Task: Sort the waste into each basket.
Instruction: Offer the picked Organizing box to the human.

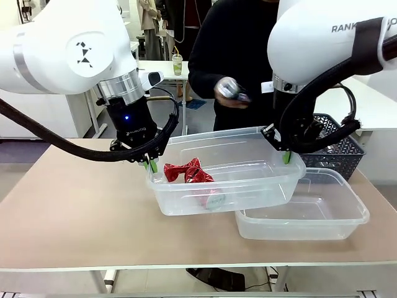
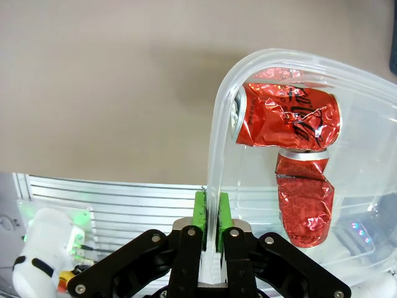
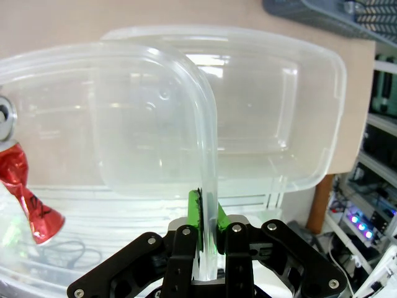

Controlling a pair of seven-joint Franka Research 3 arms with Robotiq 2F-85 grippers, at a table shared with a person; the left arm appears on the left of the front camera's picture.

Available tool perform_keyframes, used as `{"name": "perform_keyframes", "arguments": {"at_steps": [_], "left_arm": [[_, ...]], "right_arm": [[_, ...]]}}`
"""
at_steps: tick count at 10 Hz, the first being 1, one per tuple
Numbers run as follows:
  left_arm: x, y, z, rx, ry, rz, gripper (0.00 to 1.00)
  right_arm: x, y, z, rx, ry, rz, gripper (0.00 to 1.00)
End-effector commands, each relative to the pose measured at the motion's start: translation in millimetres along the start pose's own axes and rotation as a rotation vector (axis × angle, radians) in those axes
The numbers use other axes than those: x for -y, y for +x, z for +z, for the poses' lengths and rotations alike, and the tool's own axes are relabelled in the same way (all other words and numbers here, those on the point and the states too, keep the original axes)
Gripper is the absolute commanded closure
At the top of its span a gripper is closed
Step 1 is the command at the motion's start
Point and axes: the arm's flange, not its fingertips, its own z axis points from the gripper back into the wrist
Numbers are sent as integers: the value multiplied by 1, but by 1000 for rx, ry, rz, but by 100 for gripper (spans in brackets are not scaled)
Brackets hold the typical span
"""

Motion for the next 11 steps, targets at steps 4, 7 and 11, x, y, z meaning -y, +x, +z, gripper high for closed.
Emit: {"name": "perform_keyframes", "arguments": {"at_steps": [4, 7, 11], "left_arm": [[-4, -1, 5, 12, -8, -3, 91], [-4, -1, 5, 12, -8, -3, 91], [-4, -1, 5, 12, -8, -3, 91]], "right_arm": [[-1, 2, 3, -10, -13, 9, 95], [-1, 2, 3, -10, -13, 9, 95], [-1, 2, 3, -10, -13, 9, 95]]}}
